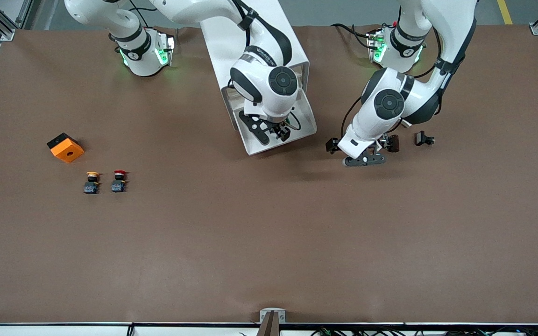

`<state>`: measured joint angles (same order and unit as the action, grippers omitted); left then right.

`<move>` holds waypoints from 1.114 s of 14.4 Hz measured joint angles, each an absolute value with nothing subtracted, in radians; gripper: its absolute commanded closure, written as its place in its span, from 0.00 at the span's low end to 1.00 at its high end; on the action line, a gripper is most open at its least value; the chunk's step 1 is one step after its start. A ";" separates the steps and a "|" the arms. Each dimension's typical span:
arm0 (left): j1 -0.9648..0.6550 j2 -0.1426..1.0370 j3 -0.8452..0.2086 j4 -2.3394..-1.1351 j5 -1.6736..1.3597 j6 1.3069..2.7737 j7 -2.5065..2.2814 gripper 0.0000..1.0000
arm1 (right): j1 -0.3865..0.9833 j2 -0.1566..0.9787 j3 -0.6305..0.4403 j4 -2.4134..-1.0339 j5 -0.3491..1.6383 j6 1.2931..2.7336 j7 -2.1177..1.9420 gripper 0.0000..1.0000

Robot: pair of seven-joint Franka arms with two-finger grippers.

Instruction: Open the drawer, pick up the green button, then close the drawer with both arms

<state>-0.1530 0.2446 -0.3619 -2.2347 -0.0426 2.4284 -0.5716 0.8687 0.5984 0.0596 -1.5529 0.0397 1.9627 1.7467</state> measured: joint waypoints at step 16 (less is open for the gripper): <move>-0.146 0.260 -0.362 -2.250 -0.043 2.416 -0.572 0.00 | 0.870 0.613 0.062 -1.546 0.044 2.002 1.746 0.77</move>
<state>-0.1464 0.2604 -0.3617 -2.2500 -0.0426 2.4161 -0.5716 0.8704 0.6133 0.0615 -1.5457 0.0437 2.0019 1.7461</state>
